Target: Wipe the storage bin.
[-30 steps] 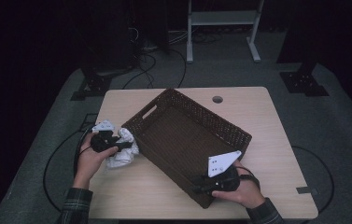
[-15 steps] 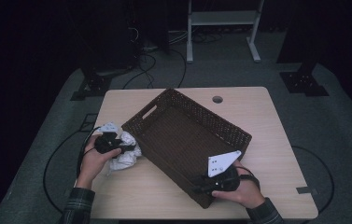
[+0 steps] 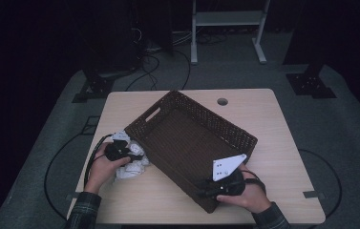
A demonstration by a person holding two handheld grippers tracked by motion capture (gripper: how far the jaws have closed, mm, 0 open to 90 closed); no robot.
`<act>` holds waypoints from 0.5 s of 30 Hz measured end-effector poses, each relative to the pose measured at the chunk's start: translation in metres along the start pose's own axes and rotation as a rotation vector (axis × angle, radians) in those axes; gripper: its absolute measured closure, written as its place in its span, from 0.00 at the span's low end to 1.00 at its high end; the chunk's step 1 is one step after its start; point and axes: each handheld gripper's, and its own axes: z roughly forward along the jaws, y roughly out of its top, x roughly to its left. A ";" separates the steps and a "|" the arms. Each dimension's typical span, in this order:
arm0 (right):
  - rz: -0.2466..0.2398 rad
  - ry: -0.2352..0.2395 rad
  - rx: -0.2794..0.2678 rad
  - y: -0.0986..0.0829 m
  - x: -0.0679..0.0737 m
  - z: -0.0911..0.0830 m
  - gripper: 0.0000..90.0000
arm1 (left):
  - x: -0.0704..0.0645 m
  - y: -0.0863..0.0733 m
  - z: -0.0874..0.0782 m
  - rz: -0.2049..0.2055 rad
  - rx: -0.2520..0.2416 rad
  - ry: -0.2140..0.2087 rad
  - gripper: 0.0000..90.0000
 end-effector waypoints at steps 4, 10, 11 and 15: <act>0.000 0.001 -0.001 0.000 0.000 0.000 0.74 | -0.001 -0.003 0.005 0.003 0.026 0.027 0.73; -0.001 -0.001 0.000 0.000 0.000 0.000 0.74 | 0.000 -0.004 0.005 -0.016 0.042 0.039 0.71; -0.001 -0.001 0.000 0.000 0.000 0.000 0.74 | 0.000 -0.004 0.004 -0.012 0.047 0.040 0.71; -0.001 0.000 -0.001 0.000 0.000 0.000 0.74 | 0.000 -0.005 0.004 -0.020 0.041 0.037 0.70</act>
